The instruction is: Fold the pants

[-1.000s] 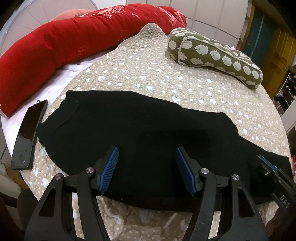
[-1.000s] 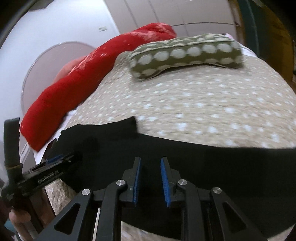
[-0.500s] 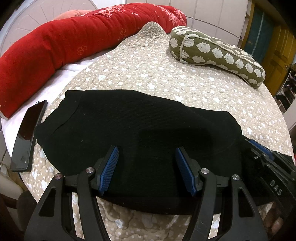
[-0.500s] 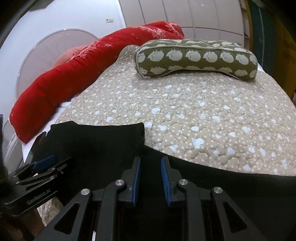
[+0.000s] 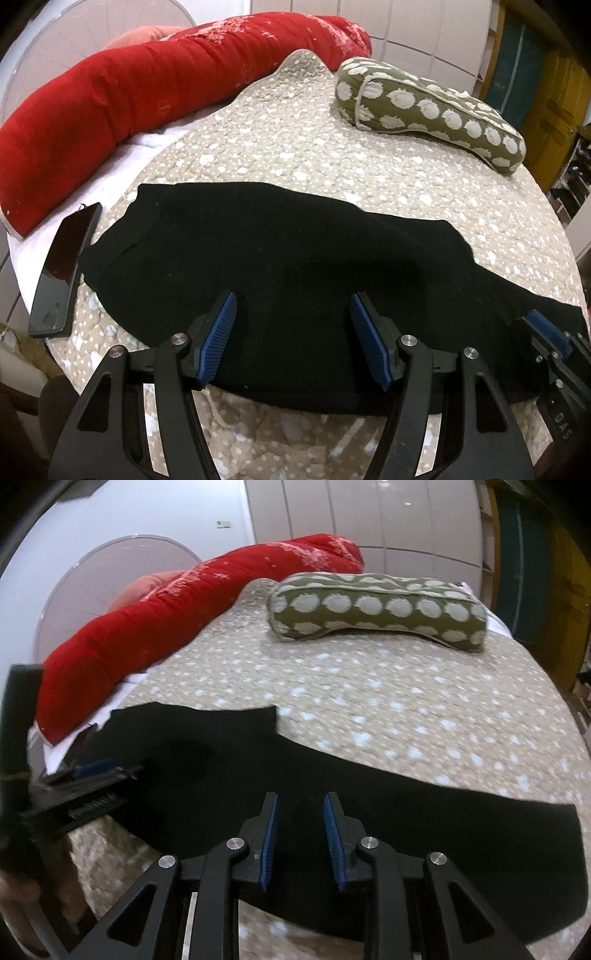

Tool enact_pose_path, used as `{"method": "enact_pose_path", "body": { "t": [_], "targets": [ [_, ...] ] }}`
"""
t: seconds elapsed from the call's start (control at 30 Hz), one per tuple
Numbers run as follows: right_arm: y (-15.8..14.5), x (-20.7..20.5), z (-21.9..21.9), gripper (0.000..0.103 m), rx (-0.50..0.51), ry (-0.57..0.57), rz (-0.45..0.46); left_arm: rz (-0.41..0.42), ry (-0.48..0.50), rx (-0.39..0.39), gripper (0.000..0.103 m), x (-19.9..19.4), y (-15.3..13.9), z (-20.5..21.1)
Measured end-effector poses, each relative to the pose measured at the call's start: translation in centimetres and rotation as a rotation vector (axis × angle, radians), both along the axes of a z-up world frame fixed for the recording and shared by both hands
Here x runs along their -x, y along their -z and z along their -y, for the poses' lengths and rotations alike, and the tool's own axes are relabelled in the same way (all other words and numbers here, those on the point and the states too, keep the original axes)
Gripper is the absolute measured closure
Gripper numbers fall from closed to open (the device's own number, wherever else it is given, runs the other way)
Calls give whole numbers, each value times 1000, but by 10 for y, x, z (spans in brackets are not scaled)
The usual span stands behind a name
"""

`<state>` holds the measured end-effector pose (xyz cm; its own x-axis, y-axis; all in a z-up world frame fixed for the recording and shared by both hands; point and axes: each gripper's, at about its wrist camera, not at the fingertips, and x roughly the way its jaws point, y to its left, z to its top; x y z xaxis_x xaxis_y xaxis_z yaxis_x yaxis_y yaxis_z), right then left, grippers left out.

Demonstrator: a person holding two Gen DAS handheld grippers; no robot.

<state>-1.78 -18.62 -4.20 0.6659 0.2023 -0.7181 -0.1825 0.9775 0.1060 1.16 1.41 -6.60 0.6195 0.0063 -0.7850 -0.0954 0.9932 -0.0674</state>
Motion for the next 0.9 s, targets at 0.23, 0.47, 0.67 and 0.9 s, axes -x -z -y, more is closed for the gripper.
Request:
{"method": "enact_pose_path", "body": {
  "t": [0.23,0.47,0.67,0.9],
  "targets": [
    [14,16,45,75,9,96,-23,3,24,1,39,8,-2,9],
    [14,42,112,74,13,232,-25,3,67,7,39,13,-5,25],
    [8,69,165,73,20,367,-17,-1,119,14,39,15,-5,43],
    [-3,89,205,71,7,468,17,-20,180,45,39,16,-7,71]
  ]
}}
